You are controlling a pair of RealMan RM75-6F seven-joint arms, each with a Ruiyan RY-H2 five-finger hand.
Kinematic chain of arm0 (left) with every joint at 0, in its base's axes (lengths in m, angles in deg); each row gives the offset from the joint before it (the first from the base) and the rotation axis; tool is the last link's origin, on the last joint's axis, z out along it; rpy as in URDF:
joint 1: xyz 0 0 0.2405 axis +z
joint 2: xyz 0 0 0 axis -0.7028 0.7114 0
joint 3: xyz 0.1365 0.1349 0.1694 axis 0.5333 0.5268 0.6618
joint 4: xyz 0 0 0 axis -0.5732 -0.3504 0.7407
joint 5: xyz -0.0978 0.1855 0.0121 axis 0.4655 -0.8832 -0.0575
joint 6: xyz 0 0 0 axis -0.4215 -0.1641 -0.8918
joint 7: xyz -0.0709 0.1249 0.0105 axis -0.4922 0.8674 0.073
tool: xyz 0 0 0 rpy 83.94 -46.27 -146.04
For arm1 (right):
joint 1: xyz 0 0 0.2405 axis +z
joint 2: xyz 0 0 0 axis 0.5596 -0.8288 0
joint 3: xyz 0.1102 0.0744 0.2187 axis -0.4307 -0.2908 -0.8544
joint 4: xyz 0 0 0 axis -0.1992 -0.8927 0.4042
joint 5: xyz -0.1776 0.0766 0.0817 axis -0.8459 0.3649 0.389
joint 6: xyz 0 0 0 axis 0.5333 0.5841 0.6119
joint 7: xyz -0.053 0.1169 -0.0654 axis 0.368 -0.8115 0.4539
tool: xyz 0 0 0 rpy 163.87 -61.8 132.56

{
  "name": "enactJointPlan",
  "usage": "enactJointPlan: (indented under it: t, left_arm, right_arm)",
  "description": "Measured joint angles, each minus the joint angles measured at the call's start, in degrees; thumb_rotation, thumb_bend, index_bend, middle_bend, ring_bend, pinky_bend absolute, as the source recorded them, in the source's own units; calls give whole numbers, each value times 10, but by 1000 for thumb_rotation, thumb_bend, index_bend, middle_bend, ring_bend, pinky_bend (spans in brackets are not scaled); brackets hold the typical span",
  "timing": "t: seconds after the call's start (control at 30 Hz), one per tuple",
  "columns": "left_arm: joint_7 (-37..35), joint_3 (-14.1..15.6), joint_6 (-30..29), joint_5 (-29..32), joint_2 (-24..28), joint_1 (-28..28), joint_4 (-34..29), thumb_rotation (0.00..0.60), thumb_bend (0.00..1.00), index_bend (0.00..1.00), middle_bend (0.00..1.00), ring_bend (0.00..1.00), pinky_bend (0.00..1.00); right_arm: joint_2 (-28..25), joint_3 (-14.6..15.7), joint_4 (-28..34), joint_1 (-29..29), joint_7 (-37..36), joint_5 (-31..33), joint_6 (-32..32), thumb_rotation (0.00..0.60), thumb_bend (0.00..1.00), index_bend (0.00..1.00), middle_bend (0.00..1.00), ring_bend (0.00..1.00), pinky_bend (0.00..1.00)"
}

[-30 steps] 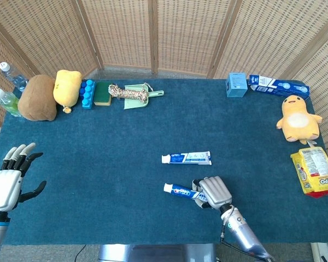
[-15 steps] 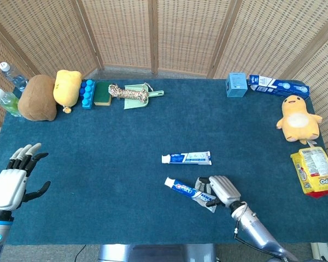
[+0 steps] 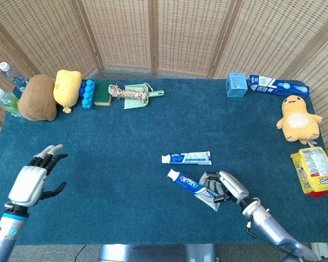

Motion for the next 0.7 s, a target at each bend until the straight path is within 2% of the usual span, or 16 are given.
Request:
enactJointPlan:
  t: [0.37,0.7]
  left_arm:
    - [8,-16,83,14,-20,-63,-35,600,249,209,111,92,168]
    - [-50,-41,203,67,-3,-143,-68,600,250,221,103,92,168]
  right_arm:
    - [-8,11,24,15,-7,-10,1,600,471,892,689,654,804]
    - [0,13,33,24,4,10,-8,600,472,891,689,654,804]
